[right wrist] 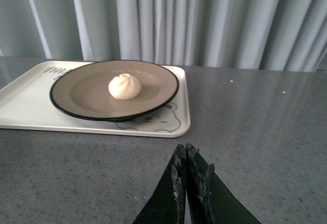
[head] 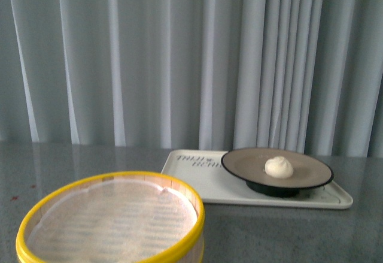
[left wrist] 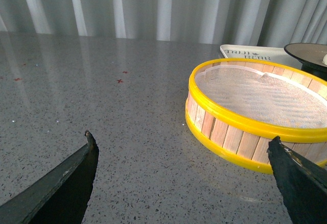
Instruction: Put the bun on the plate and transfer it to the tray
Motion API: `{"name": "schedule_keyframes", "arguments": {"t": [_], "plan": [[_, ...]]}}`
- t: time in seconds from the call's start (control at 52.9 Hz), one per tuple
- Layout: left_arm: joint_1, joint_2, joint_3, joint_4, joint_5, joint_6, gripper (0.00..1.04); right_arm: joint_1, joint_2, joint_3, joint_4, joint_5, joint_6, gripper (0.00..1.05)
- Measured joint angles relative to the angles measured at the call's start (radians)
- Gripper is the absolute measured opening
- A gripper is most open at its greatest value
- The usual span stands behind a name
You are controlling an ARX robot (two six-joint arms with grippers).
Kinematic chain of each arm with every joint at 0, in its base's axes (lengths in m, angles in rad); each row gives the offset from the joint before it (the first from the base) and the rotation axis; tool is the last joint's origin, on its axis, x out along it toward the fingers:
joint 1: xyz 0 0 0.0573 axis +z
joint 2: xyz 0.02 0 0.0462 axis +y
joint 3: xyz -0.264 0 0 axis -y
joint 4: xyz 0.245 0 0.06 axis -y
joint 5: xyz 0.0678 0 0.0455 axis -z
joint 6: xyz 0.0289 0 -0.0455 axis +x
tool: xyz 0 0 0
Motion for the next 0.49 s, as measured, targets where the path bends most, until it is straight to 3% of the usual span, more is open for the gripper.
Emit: {"name": "schedule_keyframes", "arguments": {"t": [0.492], "plan": [[0.0,0.0,0.0,0.0,0.0,0.0,0.98,-0.004,-0.307,-0.213,-0.095,-0.003,0.005,0.02]]}}
